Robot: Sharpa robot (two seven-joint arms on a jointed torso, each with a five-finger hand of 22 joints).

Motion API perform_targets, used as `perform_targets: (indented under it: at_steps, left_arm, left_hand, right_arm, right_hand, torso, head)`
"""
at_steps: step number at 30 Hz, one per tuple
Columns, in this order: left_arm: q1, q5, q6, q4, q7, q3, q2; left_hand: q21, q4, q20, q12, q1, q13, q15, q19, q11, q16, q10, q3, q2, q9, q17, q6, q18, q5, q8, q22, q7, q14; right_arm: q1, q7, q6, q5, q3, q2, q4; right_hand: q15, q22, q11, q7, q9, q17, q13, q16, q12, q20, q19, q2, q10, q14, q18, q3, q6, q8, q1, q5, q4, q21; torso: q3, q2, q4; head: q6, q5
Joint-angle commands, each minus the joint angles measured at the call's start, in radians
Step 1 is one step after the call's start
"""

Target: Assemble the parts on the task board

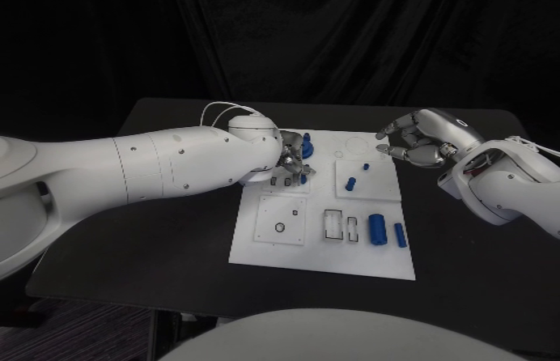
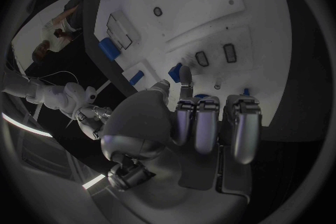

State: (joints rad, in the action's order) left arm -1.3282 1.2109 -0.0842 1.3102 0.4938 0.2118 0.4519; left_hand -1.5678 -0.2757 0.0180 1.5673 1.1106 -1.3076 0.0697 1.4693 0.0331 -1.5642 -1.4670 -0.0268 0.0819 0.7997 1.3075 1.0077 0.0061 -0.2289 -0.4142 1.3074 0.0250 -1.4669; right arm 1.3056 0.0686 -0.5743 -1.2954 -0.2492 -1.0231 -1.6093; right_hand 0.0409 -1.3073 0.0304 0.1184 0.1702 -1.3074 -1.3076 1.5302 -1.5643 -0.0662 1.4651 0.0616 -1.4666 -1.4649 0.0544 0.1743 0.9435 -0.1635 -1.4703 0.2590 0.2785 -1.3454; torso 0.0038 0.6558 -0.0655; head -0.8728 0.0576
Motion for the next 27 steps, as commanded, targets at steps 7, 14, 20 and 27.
perform_targets:
  at_steps: [7, 14, 20, 27]
  left_arm:
    - [0.005, -0.003, -0.027, -0.007, -0.004, -0.001, -0.007]
    - [0.008, -0.003, -0.036, -0.009, -0.004, -0.001, -0.009]
    - [0.010, -0.003, -0.043, -0.013, -0.004, -0.001, -0.012]
    - [0.012, -0.003, -0.048, -0.015, -0.006, -0.001, -0.014]
  left_hand:
    - [-0.003, 0.004, 0.008, 0.004, 0.013, -0.263, 0.003, 0.102, 0.001, -0.007, -0.104, -0.005, 0.002, -0.004, 0.263, 0.002, -0.006, -0.011, 0.012, 0.263, 0.008, -0.104]
    - [-0.003, 0.007, 0.009, 0.004, 0.019, -0.263, 0.002, 0.102, 0.000, -0.007, -0.104, -0.009, 0.001, -0.006, 0.263, 0.005, -0.006, -0.018, 0.021, 0.263, 0.008, -0.104]
    - [-0.003, 0.008, 0.009, 0.004, 0.020, -0.263, 0.002, 0.102, 0.000, -0.007, -0.104, -0.010, 0.001, -0.006, 0.263, 0.007, -0.006, -0.021, 0.024, 0.263, 0.008, -0.104]
    - [-0.003, 0.013, 0.011, 0.004, 0.029, -0.263, 0.002, 0.102, 0.000, -0.007, -0.104, -0.017, -0.001, -0.007, 0.263, 0.013, -0.006, -0.036, 0.035, 0.263, 0.008, -0.104]
  right_arm:
    - [-0.002, -0.021, 0.012, -0.001, 0.001, 0.004, 0.003]
    - [-0.002, -0.021, 0.014, -0.001, 0.001, 0.006, 0.004]
    - [-0.002, -0.021, 0.017, -0.001, 0.001, 0.007, 0.005]
    - [-0.003, -0.013, 0.016, -0.001, 0.001, 0.009, 0.005]
  right_hand:
    - [-0.007, -0.172, 0.007, 0.001, -0.004, -0.216, -0.261, -0.004, -0.005, -0.008, 0.002, 0.003, -0.102, -0.093, 0.002, 0.011, 0.008, 0.008, -0.018, 0.023, 0.000, 0.006]
    - [-0.008, -0.171, 0.007, 0.001, -0.005, -0.215, -0.260, -0.006, -0.004, -0.008, 0.002, 0.004, -0.101, -0.093, 0.002, 0.014, 0.010, 0.009, -0.021, 0.033, -0.001, 0.008]
    - [-0.007, -0.171, 0.007, 0.001, -0.006, -0.214, -0.259, -0.006, -0.004, -0.008, 0.001, 0.005, -0.101, -0.093, 0.003, 0.016, 0.010, 0.010, -0.024, 0.042, -0.001, 0.009]
    - [-0.007, -0.172, 0.006, 0.001, -0.007, -0.214, -0.260, -0.007, -0.004, -0.008, 0.002, 0.005, -0.101, -0.093, 0.003, 0.020, 0.012, 0.011, -0.028, 0.052, -0.002, 0.009]
  torso:
    - [0.0011, -0.001, 0.0011]
    - [0.0015, -0.001, 0.0012]
    - [0.0011, 0.001, 0.0010]
    - [0.0007, 0.000, 0.0012]
  head:
    - [0.000, 0.001]
    - [0.000, 0.002]
    - [0.000, 0.002]
    - [0.000, 0.004]
